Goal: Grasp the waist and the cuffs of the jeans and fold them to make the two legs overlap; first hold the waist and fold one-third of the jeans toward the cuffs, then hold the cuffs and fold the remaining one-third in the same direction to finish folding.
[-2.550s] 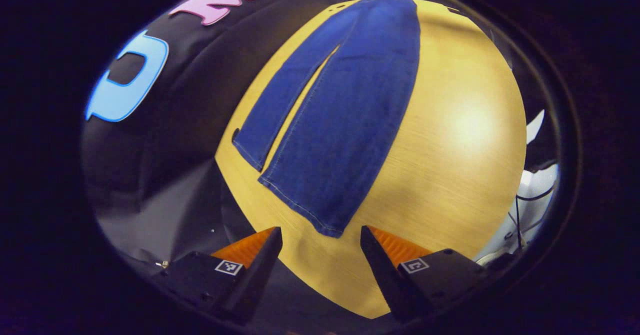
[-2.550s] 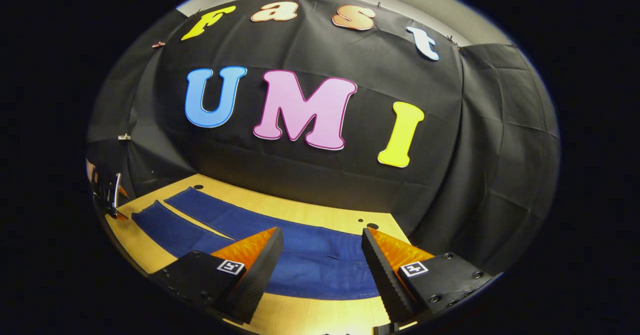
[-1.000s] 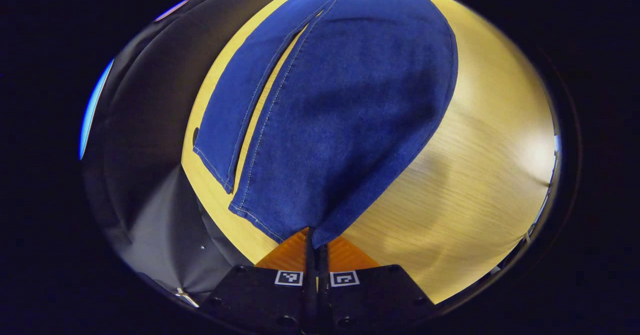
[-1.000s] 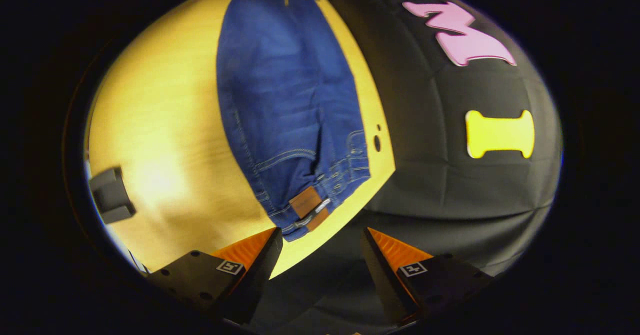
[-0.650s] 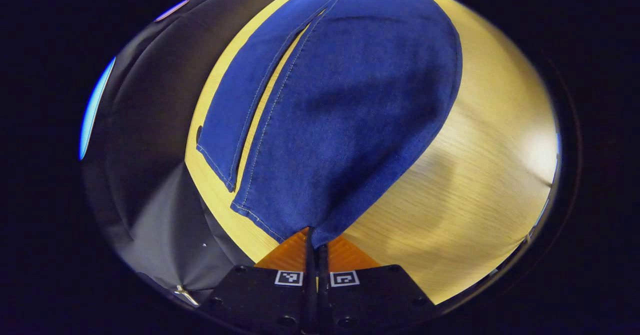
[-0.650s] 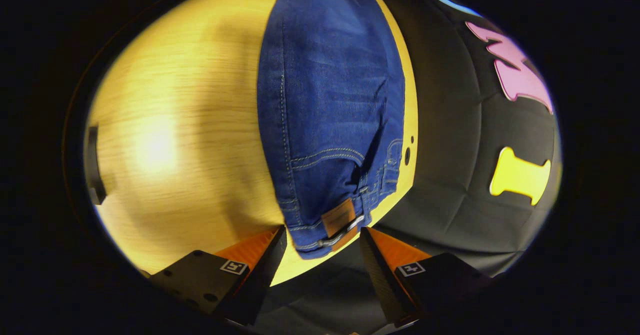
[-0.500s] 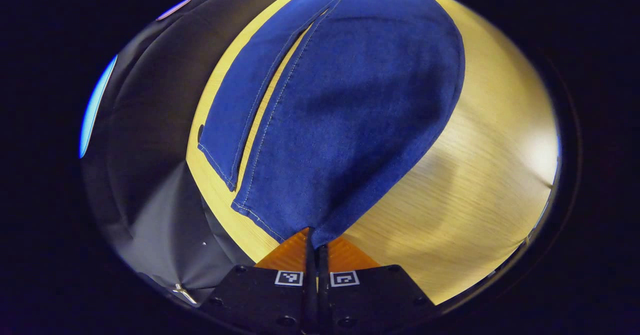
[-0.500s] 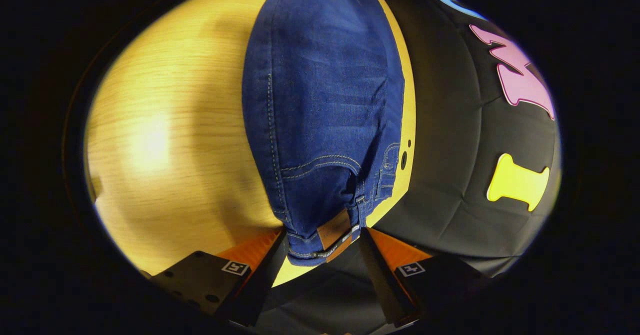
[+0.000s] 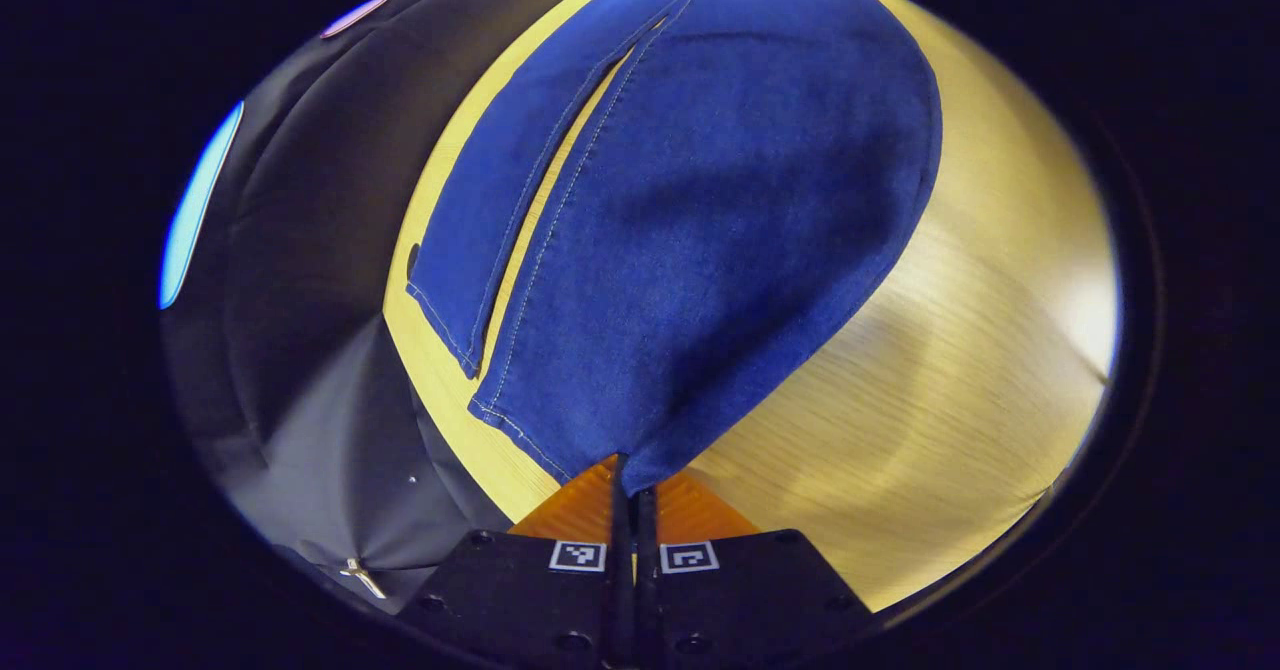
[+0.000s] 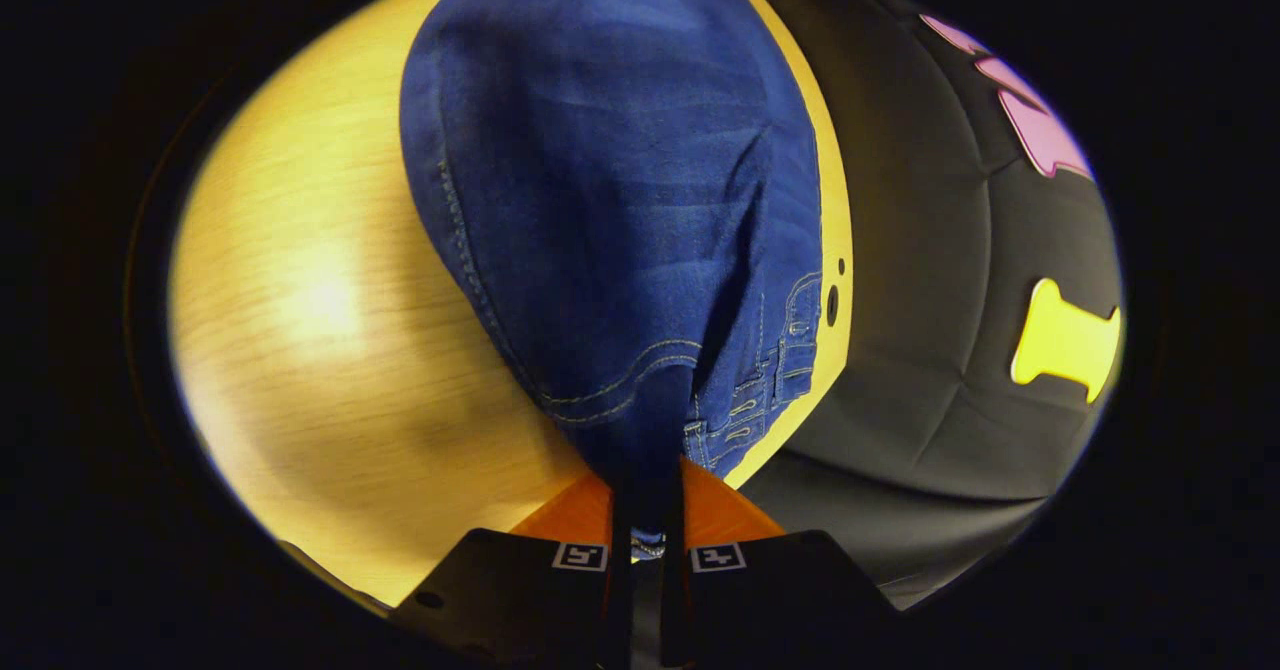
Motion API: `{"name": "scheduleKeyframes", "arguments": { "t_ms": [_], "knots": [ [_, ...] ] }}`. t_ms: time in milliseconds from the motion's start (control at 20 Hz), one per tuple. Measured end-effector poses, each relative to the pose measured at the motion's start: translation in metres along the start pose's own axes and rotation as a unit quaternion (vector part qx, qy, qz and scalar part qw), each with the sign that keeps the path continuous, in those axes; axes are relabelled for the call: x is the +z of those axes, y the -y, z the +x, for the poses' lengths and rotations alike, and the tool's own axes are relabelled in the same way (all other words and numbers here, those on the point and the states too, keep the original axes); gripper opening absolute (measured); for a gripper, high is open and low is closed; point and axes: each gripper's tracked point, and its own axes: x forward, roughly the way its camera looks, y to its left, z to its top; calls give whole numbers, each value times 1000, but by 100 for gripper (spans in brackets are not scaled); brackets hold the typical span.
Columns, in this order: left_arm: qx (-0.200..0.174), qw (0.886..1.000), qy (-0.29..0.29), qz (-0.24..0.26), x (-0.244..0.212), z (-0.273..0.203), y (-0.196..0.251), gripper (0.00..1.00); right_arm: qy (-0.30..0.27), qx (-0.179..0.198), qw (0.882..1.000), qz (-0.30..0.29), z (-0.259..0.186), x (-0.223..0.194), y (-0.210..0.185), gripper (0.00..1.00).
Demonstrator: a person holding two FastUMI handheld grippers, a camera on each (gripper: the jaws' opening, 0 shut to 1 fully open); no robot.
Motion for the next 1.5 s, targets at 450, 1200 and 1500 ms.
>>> {"name": "scheduleKeyframes", "arguments": {
  "t_ms": [450, 1200, 1500],
  "knots": [
    [-85, 995, 10, -60, 9, -10, 2, 6, 29, 31, 996, -79, -8, -2, 18, 10],
    [-43, 949, 73, -303, 130, -39, -208, 6, 60, -81, 989, 113, -16, 68, 257, 10],
    [-44, 887, 76, -452, 199, 31, -280, 6, 10, -65, 932, 357, 68, 68, 327, 10]
  ]
}}
